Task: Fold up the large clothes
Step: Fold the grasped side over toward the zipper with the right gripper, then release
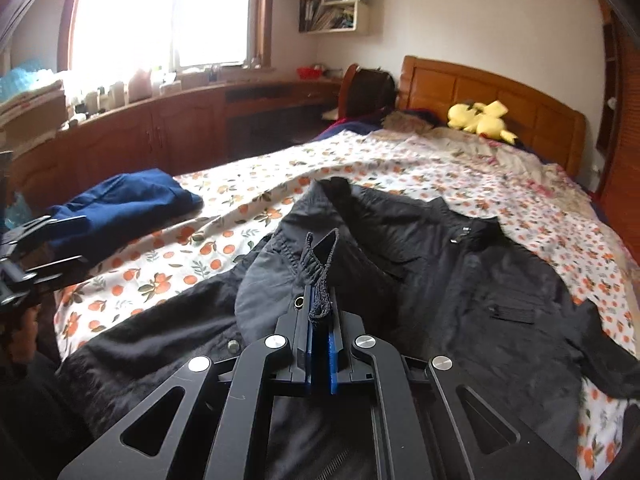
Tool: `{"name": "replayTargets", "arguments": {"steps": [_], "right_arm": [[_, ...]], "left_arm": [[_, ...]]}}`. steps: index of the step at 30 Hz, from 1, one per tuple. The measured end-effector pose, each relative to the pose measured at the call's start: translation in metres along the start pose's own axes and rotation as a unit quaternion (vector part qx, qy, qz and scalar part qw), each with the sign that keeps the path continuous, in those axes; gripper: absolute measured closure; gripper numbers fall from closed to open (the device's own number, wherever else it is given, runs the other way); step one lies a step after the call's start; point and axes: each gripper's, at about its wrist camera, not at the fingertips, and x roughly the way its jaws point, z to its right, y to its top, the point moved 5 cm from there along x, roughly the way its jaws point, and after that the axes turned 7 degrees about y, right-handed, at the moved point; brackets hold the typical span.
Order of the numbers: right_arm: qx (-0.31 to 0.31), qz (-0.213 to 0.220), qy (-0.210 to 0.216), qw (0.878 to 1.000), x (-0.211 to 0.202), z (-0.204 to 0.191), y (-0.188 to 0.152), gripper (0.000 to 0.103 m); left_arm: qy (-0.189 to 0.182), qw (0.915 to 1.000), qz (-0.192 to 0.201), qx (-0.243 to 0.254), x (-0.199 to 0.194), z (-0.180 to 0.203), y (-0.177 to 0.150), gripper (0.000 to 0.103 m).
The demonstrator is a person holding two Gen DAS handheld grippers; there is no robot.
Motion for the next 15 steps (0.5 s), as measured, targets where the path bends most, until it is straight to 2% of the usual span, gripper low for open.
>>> {"name": "replayTargets", "arguments": {"steps": [5,10,15], "right_arm": [[0.014,-0.014,-0.025,0.999,-0.024,0.013,-0.035,0.099],[0.036,-0.045,-0.048,0.997,-0.025,0.024,-0.070,0.098],[0.045,-0.066,-0.050,0.996,-0.025,0.022,-0.092,0.095]], "left_arm": [[-0.010,0.9999,-0.001,0.007,0.002,0.014,-0.001,0.002],[-0.021,0.9997,-0.007,0.008,0.005,0.025,-0.003,0.002],[-0.027,0.9994,-0.017,0.015,0.012,0.036,-0.007,0.002]]}}
